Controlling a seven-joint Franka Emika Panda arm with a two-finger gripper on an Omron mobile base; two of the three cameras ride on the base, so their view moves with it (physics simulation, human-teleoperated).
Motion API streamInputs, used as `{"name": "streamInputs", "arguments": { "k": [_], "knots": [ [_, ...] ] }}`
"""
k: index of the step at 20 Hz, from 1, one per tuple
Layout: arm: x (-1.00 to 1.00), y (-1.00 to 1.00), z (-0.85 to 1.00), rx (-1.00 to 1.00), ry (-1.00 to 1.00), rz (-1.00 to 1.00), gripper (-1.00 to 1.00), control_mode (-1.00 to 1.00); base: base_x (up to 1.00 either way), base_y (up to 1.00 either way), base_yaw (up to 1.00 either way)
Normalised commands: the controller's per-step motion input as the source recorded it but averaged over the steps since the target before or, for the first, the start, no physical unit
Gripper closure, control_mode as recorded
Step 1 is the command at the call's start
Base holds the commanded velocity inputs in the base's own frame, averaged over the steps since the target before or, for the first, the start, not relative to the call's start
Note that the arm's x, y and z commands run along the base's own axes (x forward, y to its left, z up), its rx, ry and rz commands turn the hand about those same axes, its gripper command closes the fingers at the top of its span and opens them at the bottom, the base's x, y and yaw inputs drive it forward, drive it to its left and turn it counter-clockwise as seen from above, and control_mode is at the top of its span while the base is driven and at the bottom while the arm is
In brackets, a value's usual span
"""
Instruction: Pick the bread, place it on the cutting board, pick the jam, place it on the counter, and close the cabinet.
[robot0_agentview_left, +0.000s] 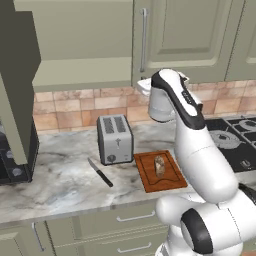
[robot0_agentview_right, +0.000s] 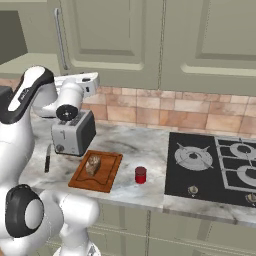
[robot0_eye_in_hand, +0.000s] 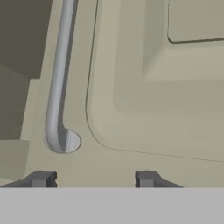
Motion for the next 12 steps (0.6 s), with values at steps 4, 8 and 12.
{"name": "streamInputs", "arguments": {
  "k": [4, 8, 12],
  "knots": [
    [0.11, 0.00, 0.00, 0.00, 0.00, -0.04, -1.00, -1.00, 0.00, 0.00, 0.00],
    [-0.07, 0.00, 0.00, 0.00, 0.00, 0.00, -1.00, -1.00, 0.00, 0.00, 0.00],
    [-0.41, 0.00, 0.07, 0.00, 0.00, 0.00, -1.00, -1.00, 0.00, 0.00, 0.00]
  ]
}}
